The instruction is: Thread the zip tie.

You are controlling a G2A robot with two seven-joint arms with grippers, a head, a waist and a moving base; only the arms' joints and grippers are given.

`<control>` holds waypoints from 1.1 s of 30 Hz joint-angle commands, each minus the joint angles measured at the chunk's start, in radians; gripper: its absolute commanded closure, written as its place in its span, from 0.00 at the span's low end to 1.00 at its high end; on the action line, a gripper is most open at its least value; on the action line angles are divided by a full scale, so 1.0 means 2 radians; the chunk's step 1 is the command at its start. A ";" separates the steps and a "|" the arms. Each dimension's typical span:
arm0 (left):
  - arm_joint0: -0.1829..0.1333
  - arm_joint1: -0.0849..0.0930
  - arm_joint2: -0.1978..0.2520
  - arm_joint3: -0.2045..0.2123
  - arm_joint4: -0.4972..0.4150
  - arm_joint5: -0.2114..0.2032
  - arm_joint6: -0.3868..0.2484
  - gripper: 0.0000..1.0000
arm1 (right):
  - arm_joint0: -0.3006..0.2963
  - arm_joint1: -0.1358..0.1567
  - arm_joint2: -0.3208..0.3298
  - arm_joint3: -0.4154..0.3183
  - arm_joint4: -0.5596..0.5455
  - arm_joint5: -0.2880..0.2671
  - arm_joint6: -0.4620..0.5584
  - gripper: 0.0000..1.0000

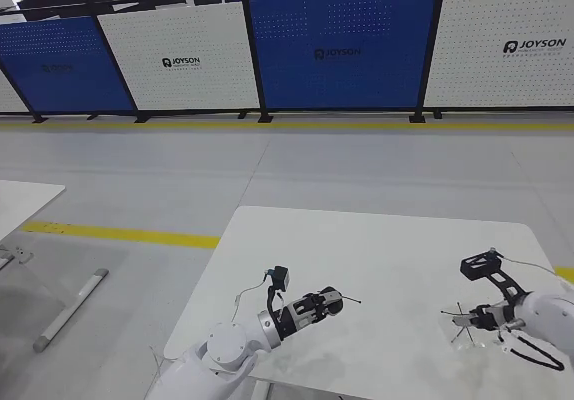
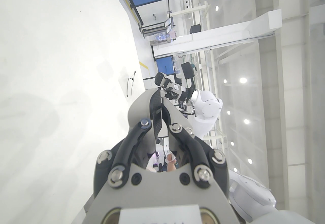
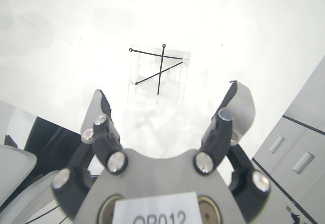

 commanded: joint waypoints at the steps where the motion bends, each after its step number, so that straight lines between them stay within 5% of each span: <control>1: 0.000 0.000 0.000 0.000 0.000 0.000 0.000 1.00 | 0.014 -0.002 -0.006 0.012 0.009 -0.009 0.026 0.00; 2: 0.000 0.000 0.000 0.000 0.000 0.000 0.000 1.00 | 0.021 -0.004 -0.013 0.019 0.012 -0.010 0.031 0.00; 4: 0.000 0.000 0.000 0.000 0.000 0.000 0.000 1.00 | 0.040 -0.008 -0.035 0.038 0.008 -0.014 0.031 0.51; 8: 0.000 0.000 0.000 0.000 0.000 0.000 0.000 1.00 | 0.071 -0.015 -0.074 0.073 0.015 -0.013 0.031 0.58; 10: 0.000 0.000 0.000 0.000 0.000 0.000 0.000 1.00 | 0.087 -0.017 -0.091 0.089 0.020 -0.011 0.031 0.72; 33: 0.000 0.000 0.000 0.000 0.000 0.000 0.000 1.00 | 0.167 -0.030 -0.203 0.170 0.068 0.006 0.031 0.78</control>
